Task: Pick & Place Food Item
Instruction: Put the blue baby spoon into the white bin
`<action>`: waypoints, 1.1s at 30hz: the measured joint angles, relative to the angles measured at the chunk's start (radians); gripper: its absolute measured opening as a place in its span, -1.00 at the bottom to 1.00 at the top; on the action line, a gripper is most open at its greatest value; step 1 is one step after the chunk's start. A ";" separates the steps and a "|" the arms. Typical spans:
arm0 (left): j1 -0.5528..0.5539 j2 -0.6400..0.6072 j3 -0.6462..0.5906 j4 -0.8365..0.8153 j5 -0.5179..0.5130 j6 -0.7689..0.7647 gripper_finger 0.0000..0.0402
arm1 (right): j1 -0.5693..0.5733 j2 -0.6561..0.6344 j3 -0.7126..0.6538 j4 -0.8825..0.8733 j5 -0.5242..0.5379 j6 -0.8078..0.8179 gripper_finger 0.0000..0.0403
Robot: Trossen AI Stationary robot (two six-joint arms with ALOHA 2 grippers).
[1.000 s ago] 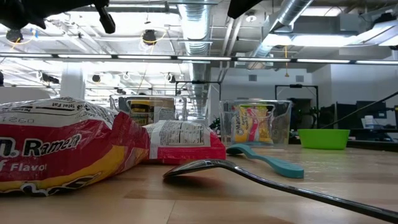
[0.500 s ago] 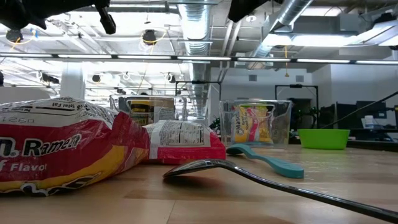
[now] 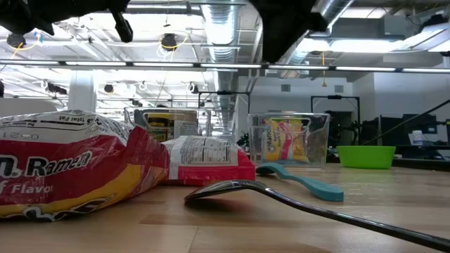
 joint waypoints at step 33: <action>0.000 0.024 0.000 0.010 0.020 0.000 -0.98 | 0.025 0.053 -0.021 -0.042 -0.182 0.253 -0.71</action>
